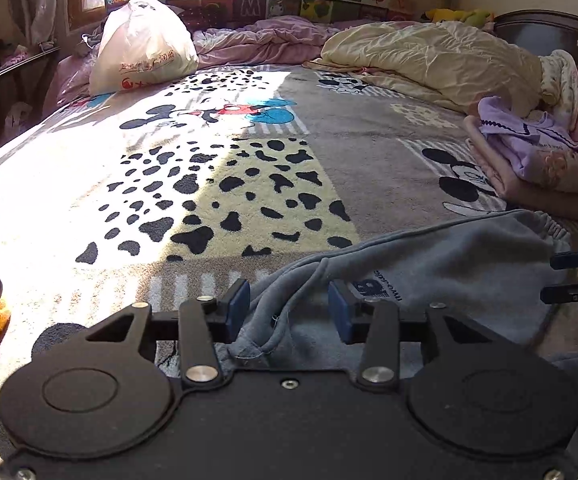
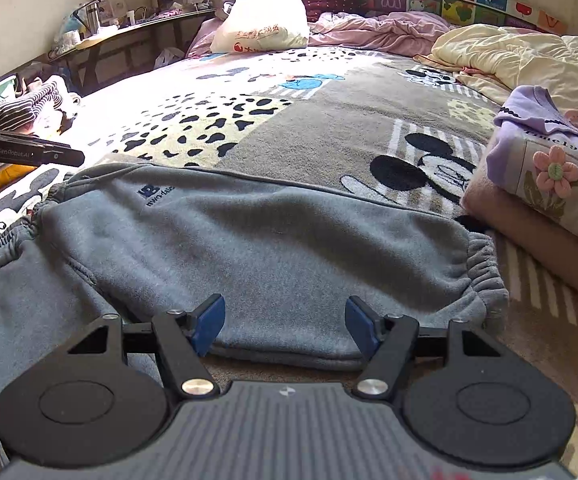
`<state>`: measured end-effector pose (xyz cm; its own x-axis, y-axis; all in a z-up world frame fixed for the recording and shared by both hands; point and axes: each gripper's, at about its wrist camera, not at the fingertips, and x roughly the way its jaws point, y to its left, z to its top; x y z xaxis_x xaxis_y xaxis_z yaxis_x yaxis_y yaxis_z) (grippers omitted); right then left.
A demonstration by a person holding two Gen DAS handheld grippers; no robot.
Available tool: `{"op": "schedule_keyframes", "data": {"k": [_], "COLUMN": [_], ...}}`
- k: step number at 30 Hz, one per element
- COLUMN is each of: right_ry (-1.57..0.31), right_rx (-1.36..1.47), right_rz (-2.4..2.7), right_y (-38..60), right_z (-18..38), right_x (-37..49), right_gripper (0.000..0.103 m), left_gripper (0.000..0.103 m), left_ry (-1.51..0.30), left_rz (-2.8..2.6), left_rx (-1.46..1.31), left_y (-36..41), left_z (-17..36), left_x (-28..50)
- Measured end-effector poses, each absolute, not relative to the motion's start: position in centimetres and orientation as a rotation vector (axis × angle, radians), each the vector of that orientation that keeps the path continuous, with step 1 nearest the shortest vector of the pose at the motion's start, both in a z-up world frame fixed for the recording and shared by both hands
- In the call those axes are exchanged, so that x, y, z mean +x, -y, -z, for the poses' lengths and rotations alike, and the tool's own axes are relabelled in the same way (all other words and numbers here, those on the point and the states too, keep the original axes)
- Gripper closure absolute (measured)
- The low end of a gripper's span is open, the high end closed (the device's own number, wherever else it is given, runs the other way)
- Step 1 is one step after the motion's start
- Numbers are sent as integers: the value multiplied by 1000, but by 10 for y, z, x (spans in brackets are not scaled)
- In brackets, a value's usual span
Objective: Fold clothes
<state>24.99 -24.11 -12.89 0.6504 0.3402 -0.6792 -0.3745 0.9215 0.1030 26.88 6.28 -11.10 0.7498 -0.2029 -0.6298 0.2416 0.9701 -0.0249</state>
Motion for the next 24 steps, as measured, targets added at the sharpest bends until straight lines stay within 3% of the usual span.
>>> {"op": "schedule_keyframes", "data": {"k": [6, 9, 10, 11, 13, 14, 15, 17, 19, 24], "right_ry": [-766, -863, -888, -881, -883, -880, -871, -846, -832, -758], "right_rx": [155, 174, 134, 124, 173, 178, 176, 185, 135, 30], "right_rz": [-528, -444, -385, -367, -340, -310, -274, -245, -203, -292], "right_y": [221, 214, 218, 227, 251, 262, 271, 287, 295, 268], "right_z": [123, 144, 152, 156, 157, 154, 151, 145, 143, 133], "right_x": [312, 349, 358, 363, 371, 371, 368, 357, 343, 292], "right_gripper": [41, 41, 45, 63, 75, 76, 73, 54, 43, 43], "left_gripper": [60, 56, 55, 55, 55, 55, 56, 56, 56, 54], "left_ry": [-806, -794, -805, -806, -801, -790, -777, -739, -709, -759], "left_rz": [342, 347, 349, 349, 350, 344, 338, 313, 303, 309], "left_rx": [173, 116, 97, 88, 76, 54, 29, 10, -8, 3], "left_y": [-23, -35, -39, -43, -51, -55, -60, -65, -64, -39], "left_z": [173, 174, 170, 167, 162, 157, 152, 143, 138, 158], "left_x": [266, 262, 261, 259, 254, 251, 247, 238, 233, 234]}}
